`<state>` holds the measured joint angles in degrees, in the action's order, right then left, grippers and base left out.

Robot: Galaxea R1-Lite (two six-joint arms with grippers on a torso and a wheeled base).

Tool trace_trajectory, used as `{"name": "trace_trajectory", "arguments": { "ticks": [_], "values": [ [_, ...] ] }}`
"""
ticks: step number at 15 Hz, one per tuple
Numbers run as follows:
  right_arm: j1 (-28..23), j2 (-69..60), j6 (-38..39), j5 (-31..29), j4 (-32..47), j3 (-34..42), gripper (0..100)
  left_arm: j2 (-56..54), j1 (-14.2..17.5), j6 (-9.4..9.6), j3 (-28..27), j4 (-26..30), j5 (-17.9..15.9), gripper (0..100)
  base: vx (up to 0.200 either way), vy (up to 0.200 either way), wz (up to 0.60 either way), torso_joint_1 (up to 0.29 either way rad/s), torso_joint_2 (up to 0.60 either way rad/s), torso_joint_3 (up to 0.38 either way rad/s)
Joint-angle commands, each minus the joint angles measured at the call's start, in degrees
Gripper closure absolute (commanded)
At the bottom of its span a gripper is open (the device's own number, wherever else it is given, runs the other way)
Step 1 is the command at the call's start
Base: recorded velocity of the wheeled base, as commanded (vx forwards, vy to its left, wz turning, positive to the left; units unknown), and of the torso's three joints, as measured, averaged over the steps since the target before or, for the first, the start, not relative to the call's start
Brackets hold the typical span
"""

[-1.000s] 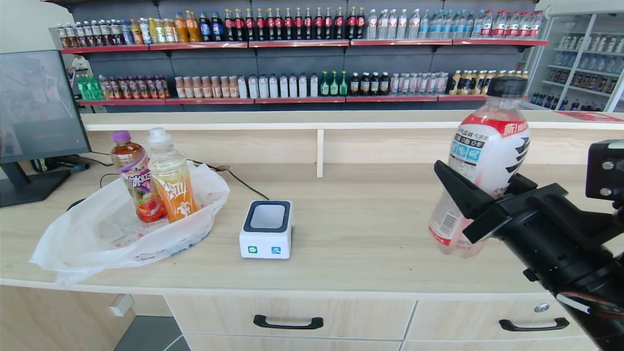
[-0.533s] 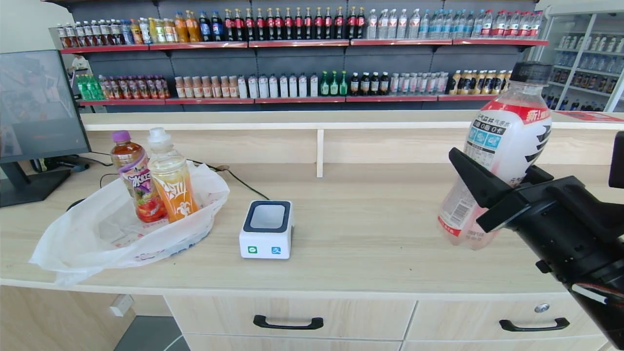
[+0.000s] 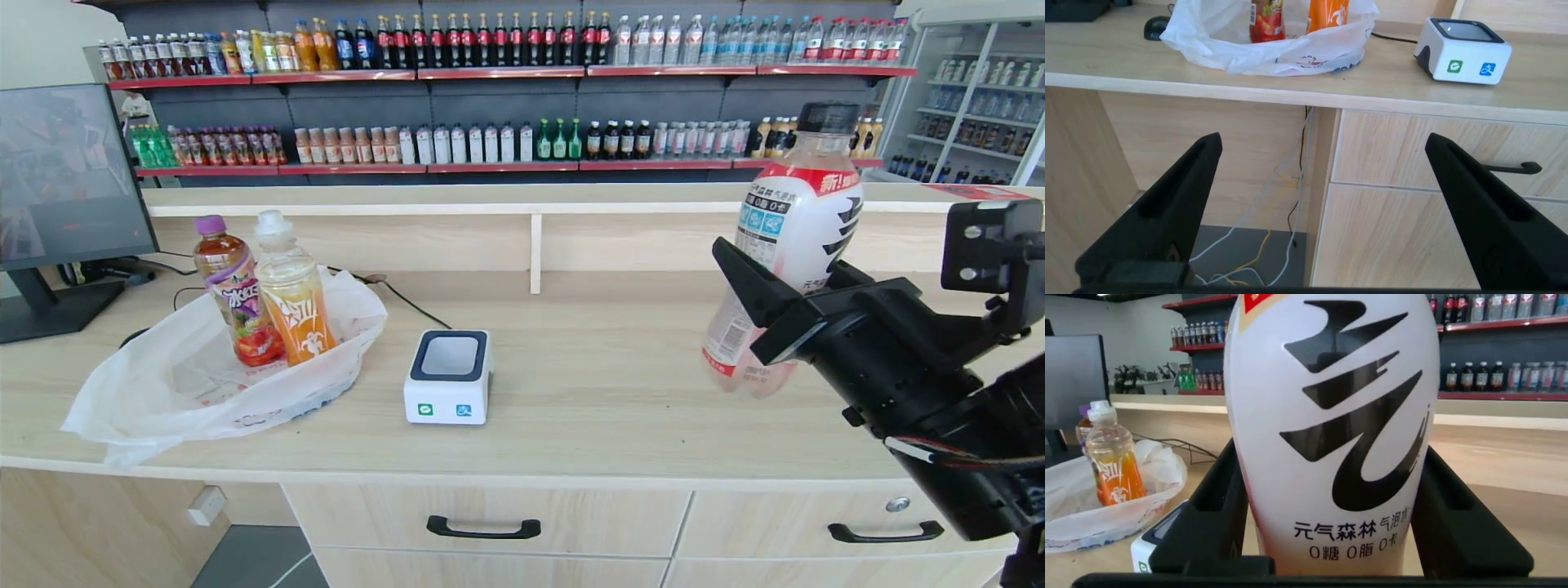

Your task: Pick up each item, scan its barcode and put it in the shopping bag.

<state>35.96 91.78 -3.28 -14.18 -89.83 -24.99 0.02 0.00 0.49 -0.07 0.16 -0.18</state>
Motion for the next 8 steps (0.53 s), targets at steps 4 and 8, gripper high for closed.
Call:
{"name": "trace_trajectory", "arguments": {
  "ticks": [4,8],
  "values": [
    [0.07,0.15,-0.15,0.03,-0.17,0.47,100,-0.02,0.00,-0.14,-0.01,-0.07,0.01,0,0.000,0.200,0.00,0.007,0.00,0.001],
    [0.07,-0.46,-0.15,0.03,-0.17,0.82,100,-0.02,0.00,-0.14,-0.01,-0.07,0.01,0,0.000,0.200,0.00,0.000,0.00,0.004]
  ]
}}
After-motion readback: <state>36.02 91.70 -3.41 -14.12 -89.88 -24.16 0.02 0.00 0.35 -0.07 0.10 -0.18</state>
